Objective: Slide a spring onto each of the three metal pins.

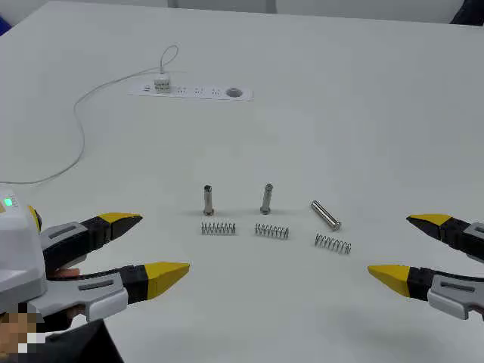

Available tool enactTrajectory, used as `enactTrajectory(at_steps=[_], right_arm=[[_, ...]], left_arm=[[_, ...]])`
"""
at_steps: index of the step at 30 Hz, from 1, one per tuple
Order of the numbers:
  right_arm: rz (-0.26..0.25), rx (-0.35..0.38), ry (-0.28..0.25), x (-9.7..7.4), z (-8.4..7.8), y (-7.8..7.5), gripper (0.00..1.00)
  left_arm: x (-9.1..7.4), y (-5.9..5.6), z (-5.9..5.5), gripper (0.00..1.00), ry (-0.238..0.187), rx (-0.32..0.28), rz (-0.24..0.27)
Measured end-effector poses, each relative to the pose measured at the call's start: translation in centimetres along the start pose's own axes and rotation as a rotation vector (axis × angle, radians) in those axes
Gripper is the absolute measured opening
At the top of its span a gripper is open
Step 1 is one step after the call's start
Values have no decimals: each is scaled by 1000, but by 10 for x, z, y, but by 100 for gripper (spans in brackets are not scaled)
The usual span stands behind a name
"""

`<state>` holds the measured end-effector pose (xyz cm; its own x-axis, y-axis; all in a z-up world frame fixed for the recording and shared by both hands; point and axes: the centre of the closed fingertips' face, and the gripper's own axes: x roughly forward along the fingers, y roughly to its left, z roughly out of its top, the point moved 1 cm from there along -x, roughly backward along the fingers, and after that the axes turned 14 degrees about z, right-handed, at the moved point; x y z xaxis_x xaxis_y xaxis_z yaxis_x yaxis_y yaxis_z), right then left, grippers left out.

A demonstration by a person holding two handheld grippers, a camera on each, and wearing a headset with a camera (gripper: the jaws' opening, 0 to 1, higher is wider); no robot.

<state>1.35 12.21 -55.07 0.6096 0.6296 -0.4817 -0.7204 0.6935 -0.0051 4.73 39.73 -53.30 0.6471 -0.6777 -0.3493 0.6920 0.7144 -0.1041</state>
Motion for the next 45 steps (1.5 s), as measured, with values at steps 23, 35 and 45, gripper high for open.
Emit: enactTrajectory(at_steps=[23, 35, 45], right_arm=[[-21, -16, 74, 21, 25, -36, 42], [-5, -9, 160, 56, 31, -55, 32], [12, 15, 242, 87, 24, -62, 27]], left_arm=[[0, -1, -3, 63, 13, 23, 2], [0, 0, -3, 63, 12, 34, 10], [-1, 0, -3, 62, 12, 43, 13]])
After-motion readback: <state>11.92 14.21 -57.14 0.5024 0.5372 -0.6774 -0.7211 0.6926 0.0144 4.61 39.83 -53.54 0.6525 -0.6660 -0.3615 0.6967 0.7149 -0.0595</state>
